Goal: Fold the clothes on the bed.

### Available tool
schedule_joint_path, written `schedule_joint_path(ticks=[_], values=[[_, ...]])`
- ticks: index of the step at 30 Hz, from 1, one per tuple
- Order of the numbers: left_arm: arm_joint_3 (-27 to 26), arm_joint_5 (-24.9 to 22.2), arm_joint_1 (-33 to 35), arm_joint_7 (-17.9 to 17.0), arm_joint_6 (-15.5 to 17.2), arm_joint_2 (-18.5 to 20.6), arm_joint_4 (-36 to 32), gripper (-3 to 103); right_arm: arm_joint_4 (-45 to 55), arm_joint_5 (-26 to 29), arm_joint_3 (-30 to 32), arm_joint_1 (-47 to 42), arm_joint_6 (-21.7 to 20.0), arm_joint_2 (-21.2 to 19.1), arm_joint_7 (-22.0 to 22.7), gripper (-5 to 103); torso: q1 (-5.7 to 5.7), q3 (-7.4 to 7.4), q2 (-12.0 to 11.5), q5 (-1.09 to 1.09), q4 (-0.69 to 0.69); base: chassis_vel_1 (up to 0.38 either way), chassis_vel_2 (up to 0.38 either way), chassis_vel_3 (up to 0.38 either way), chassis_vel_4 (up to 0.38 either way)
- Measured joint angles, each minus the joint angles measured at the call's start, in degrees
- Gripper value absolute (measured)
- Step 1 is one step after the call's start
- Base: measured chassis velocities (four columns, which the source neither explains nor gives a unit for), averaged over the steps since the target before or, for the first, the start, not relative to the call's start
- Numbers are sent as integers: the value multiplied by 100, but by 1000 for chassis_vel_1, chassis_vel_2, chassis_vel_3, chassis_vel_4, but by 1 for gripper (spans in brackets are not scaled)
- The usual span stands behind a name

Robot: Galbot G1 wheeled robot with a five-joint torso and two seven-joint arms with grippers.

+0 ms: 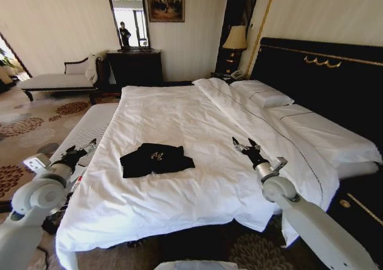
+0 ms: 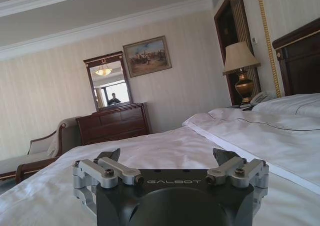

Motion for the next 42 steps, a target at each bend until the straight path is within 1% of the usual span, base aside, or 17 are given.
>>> schedule_joint_path(ticks=[1,4,13,17,19,22,23,24,26,27,28,30,31,34,35,37,42], values=[[-3,0,3,0,-1,2,0,100,-1,1,-9,9,7,-2,0,100,-1,0,0,-4,1,16,50,9,-28],[-10,-2,9,0,-3,6,-1,100,-3,1,-41,25,20,-2,-2,100,-2,-2,0,-2,2,4,51,12,-25],[29,11,18,0,-4,10,10,100,-9,-73,-139,68,19,57,13,100,-2,-1,1,2,-3,-90,86,79,-81],[211,-29,-48,-15,40,89,17,100,75,-29,-219,141,8,99,101,100,4,1,-1,2,-1,-97,81,84,-69],[282,-112,-113,-26,77,146,30,100,84,-12,-242,177,1,102,121,100,4,1,-1,2,0,0,0,0,0],[524,-481,-376,-81,339,339,79,100,68,-10,-297,232,-12,87,131,100,-1,-1,-1,2,-1,0,0,0,0],[648,-543,-483,-91,435,409,121,100,53,-13,-316,237,-15,83,132,100,-4,-2,0,1,-1,0,0,0,0],[648,-543,-483,-91,435,409,121,100,53,-13,-316,237,-15,83,132,100,-4,-2,0,1,-1,0,0,0,0],[1040,-584,-731,-92,628,506,240,100,11,-21,-373,241,-20,94,145,100,-5,-2,1,2,-2,0,0,0,0],[1040,-584,-731,-92,628,506,240,100,11,-21,-373,241,-20,94,145,100,-5,-2,1,2,-2,0,0,0,0],[1213,-571,-824,-89,656,514,278,100,-1,-23,-388,242,-21,105,151,100,-5,-2,1,3,-2,0,0,0,0],[1799,-498,-1125,-82,690,461,394,100,-43,-37,-443,247,-25,143,184,100,-3,-1,0,1,-2,0,0,0,0],[1799,-498,-1125,-82,690,461,394,100,-43,-37,-443,247,-25,143,184,100,-3,-1,0,1,-2,0,0,0,0],[2391,-365,-1403,-91,703,326,536,100,-102,-51,-485,254,-35,176,221,100,0,0,0,0,-2,0,0,0,0],[2391,-365,-1403,-91,703,326,536,100,-102,-51,-485,254,-35,176,221,100,0,0,0,0,-2,0,0,0,0],[3053,-67,-1793,-93,674,170,854,100,-208,-78,-530,284,-37,220,234,100,-1,-1,0,2,-2,0,0,0,0],[3318,3,-1964,-90,652,114,985,100,-255,-97,-576,296,-37,252,234,100,-1,0,0,2,-1,0,0,0,0]])
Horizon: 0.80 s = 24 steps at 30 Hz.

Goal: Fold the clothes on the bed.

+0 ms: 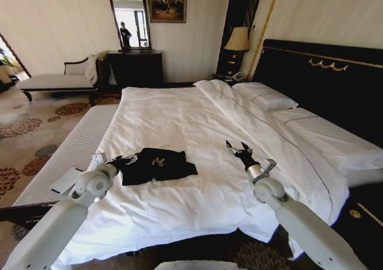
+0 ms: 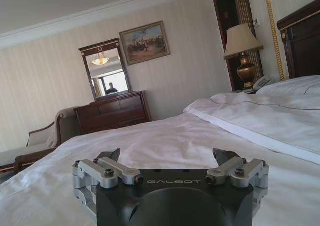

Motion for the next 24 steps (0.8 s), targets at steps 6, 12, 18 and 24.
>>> schedule_joint_path(ticks=[6,12,18,24], values=[[269,131,-132,7,-60,-101,139,100,-56,-22,-68,44,6,41,0,100,0,0,0,0,0,0,0,0,0],[389,223,-206,13,-106,-166,203,100,-103,-28,-93,75,14,67,-1,100,0,0,0,-1,0,0,0,0,0],[5,153,-59,22,-177,-141,-49,100,-163,-43,-73,60,126,100,-123,100,0,0,0,0,-1,0,0,0,0],[-720,-99,244,28,-256,-121,-524,100,-186,94,-82,99,270,184,-141,100,-1,-1,0,0,0,0,0,0,0]])
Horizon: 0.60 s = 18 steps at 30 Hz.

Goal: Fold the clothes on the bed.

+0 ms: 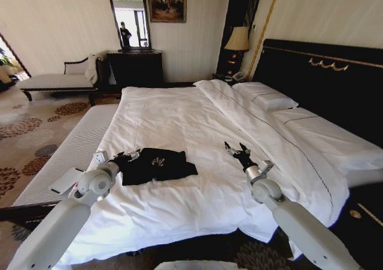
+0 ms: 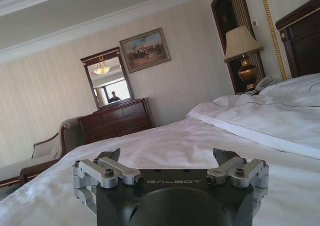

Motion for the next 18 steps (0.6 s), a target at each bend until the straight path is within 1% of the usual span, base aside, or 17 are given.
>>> schedule_joint_path(ticks=[2,3,7,18], values=[[-262,-142,69,-8,-2,7,-137,100,6,30,-13,23,7,17,19,100,1,0,0,0,1,0,0,0,0],[-262,-142,69,-8,-2,7,-137,100,6,30,-13,23,7,17,19,100,1,0,0,0,1,0,0,0,0],[-640,-302,218,-21,-1,58,-335,100,5,18,-56,34,0,-1,-40,100,0,0,0,0,0,0,0,0,0],[-859,-312,422,-27,-2,47,-470,100,54,-48,-58,-16,-53,10,-26,100,0,0,0,0,0,0,0,0,0]])
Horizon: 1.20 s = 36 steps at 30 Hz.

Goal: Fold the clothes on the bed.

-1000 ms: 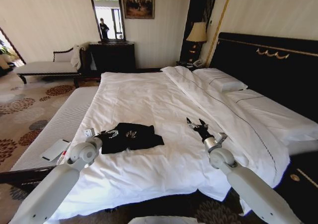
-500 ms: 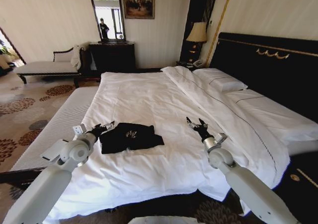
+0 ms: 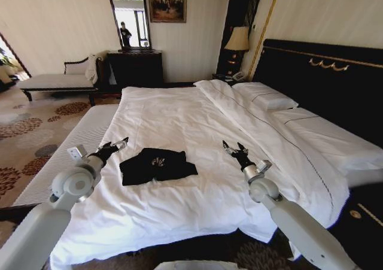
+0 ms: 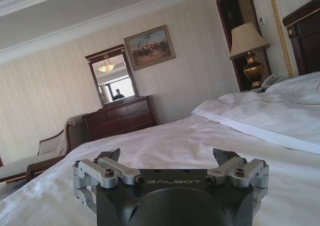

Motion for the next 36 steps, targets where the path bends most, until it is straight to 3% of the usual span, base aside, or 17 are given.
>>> schedule_joint_path(ticks=[36], values=[[85,107,84,-6,11,-12,16,100,132,-133,136,-297,146,25,-38,100,-1,0,0,1,1,1,21,0,-23]])
